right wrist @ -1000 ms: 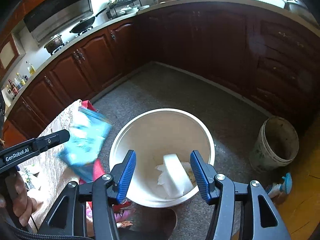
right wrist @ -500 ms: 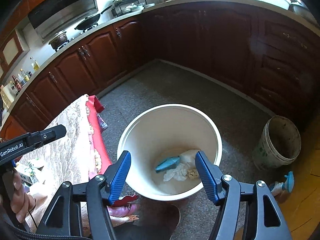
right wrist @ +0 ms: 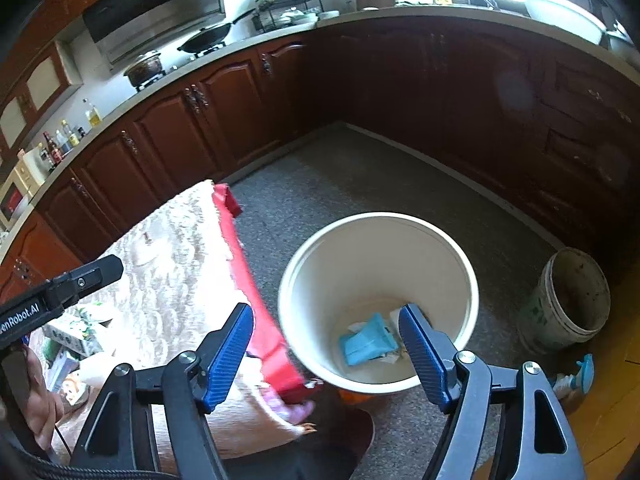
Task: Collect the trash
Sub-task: 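Move both open tools back over the remaining trash on the table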
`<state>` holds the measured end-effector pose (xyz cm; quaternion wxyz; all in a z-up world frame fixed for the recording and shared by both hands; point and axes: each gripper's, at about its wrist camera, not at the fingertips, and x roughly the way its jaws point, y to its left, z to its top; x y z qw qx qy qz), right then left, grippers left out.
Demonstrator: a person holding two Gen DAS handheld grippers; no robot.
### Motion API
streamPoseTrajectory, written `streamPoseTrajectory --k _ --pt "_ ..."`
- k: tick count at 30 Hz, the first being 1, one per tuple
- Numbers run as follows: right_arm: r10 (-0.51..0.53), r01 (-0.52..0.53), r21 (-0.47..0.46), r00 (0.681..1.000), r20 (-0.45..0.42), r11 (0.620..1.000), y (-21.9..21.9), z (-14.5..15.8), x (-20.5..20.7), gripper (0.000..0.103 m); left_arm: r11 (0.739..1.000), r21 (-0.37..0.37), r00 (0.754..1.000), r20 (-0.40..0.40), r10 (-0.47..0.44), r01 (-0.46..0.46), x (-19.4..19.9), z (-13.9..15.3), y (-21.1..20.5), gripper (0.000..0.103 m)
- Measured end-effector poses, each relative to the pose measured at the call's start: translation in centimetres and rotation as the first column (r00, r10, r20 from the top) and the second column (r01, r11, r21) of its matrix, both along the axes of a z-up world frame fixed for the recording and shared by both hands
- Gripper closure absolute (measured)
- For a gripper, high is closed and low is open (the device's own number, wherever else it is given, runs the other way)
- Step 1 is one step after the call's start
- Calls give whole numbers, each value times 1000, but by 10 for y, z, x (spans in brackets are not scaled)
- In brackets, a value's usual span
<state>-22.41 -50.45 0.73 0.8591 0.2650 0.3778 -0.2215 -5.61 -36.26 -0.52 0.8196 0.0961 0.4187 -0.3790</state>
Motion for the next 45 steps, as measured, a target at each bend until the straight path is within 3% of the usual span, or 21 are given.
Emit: streamPoseTrajectory --k 14,25,31,34,38,45 --pt "135 -133 -34 989 66 991 70 36 37 24 987 16 983 99 156 -158 7 14 85 47" --pt "253 -249 -45 962 103 967 124 51 74 20 964 17 959 106 264 -267 25 18 159 47" --pt "331 -330 -28 939 96 944 149 48 93 20 954 23 952 69 297 -299 46 12 207 46" --pt "372 -373 -10 924 92 928 161 44 101 20 949 18 948 53 313 -314 59 6 234 35" --pt "407 -408 7 911 61 913 175 31 110 20 938 24 938 7 346 -346 79 -8 263 34" --pt "456 -456 62 890 19 888 189 6 131 20 947 72 949 -9 315 -314 101 -32 283 31"
